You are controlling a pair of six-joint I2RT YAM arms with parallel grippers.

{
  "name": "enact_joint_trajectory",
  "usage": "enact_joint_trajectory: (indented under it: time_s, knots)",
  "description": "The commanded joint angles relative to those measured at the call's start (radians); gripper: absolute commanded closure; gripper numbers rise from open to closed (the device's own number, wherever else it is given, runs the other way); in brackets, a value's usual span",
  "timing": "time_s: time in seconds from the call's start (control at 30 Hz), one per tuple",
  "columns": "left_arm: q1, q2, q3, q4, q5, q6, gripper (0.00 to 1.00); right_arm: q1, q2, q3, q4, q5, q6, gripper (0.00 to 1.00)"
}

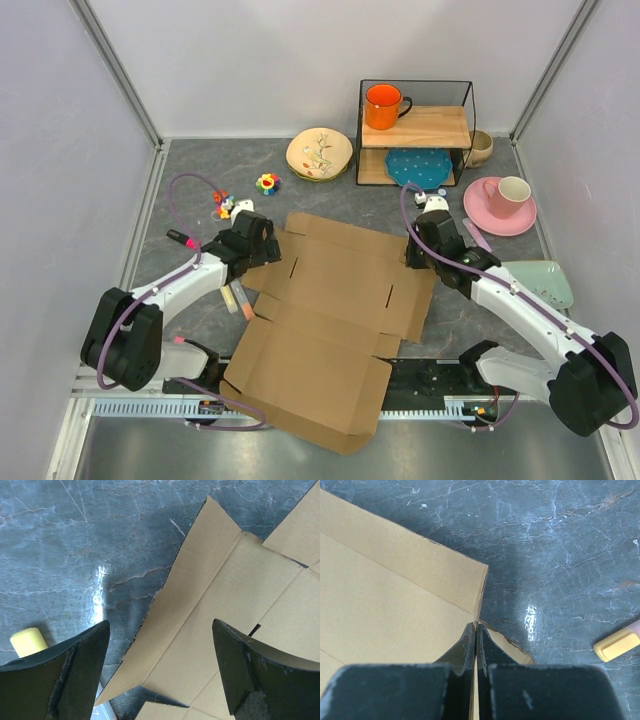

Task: Fold the paper box

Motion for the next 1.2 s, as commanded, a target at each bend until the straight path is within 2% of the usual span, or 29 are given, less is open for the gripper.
enact_joint_trajectory:
  time_s: [0.0,0.1,0.13,0.2,0.23,0.37,0.53,0.57,0.6,0.67,0.77,0.87,0.93,1.17]
  knots:
    - [0.013,-0.005,-0.025,0.082,0.088,0.016,0.12,0.004,-0.023,-0.001,-0.026,-0.041,-0.02,1.0]
    - [0.014,-0.011,-0.042,0.1,0.12,0.013,0.24,0.005,-0.025,0.0,-0.023,-0.042,-0.018,1.0]
    - [0.014,-0.011,-0.052,0.108,0.131,0.015,0.34,0.005,-0.026,0.002,-0.024,-0.042,-0.018,1.0]
    - [0.014,-0.018,-0.061,0.128,0.165,0.011,0.41,0.005,-0.031,0.003,-0.024,-0.038,-0.018,0.99]
    - [0.014,-0.023,-0.07,0.137,0.174,0.01,0.5,0.005,-0.041,0.006,-0.024,-0.033,-0.018,0.99]
    - [0.014,-0.055,-0.098,0.191,0.229,0.01,0.66,0.005,-0.06,0.028,-0.04,-0.013,-0.015,0.98]
    - [0.012,-0.083,-0.116,0.277,0.281,0.019,0.84,0.005,-0.094,0.1,-0.069,0.037,-0.006,0.77]
    - [0.012,-0.081,-0.115,0.277,0.294,0.021,0.87,0.004,-0.095,0.114,-0.075,0.05,-0.006,0.66]
    - [0.01,-0.081,-0.113,0.309,0.298,0.021,0.93,0.005,-0.092,0.132,-0.087,0.062,-0.006,0.6]
    - [0.003,-0.084,-0.122,0.364,0.306,0.025,0.97,0.005,-0.091,0.193,-0.118,0.114,-0.012,0.5]
    - [-0.009,-0.089,-0.177,0.513,0.309,-0.001,0.98,0.005,-0.094,0.263,-0.104,0.127,-0.035,0.42]
    - [-0.026,-0.069,-0.239,0.654,0.295,-0.03,0.98,0.005,-0.042,0.312,-0.049,0.05,-0.064,0.38]
    - [-0.034,-0.058,-0.256,0.686,0.286,-0.022,0.98,0.005,0.039,0.356,-0.018,-0.028,-0.104,0.38]
    - [-0.117,-0.058,-0.292,0.772,0.236,0.18,0.98,0.016,0.225,0.39,0.092,-0.225,-0.195,0.37]
